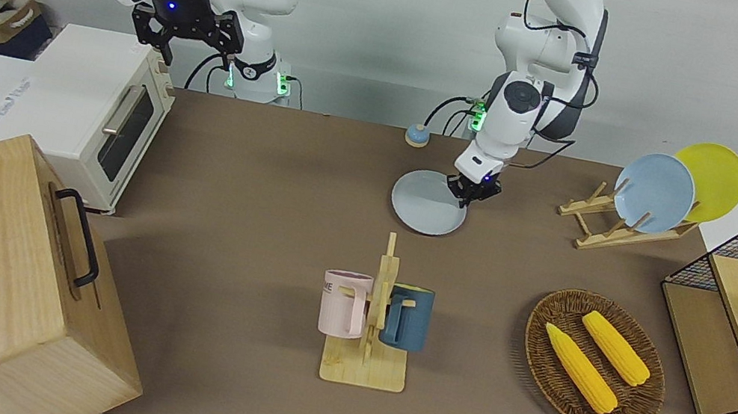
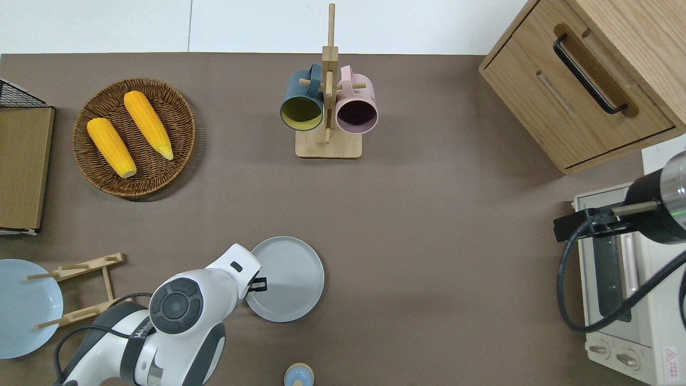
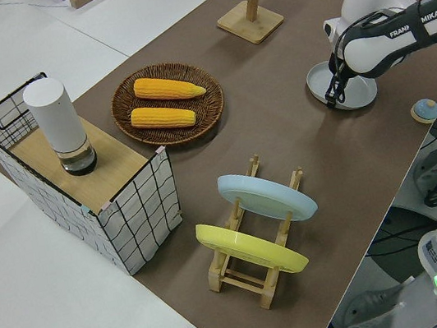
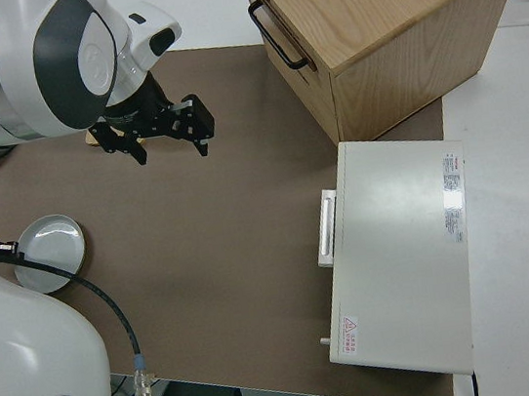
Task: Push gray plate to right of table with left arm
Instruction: 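Push the gray plate with the left gripper across the table toward the toaster oven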
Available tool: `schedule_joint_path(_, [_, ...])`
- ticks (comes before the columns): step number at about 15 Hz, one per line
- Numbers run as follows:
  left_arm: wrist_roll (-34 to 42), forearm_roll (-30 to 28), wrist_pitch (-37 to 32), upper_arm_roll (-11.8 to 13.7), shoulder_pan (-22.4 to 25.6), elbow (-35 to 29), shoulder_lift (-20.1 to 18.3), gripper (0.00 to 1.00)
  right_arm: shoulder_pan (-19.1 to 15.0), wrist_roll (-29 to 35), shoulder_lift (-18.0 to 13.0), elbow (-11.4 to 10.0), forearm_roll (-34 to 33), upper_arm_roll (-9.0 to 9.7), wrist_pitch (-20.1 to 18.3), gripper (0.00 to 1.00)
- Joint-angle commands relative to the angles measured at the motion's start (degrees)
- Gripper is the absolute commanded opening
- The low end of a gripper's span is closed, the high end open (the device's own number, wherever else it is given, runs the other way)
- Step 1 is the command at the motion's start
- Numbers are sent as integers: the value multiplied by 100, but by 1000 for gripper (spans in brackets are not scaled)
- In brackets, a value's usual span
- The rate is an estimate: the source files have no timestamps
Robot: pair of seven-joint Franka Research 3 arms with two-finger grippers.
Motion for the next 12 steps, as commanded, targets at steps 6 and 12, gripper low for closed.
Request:
schedule_joint_path(6, [-1107,-34,409,-78,-803,695,918,0,-115,66,-14,53,25,92,-89,983])
schedule_joint_path(12, [-1741,-26,374,-447,-892,1170,1278,0,-115,66,-14,53,25,92,-89,983])
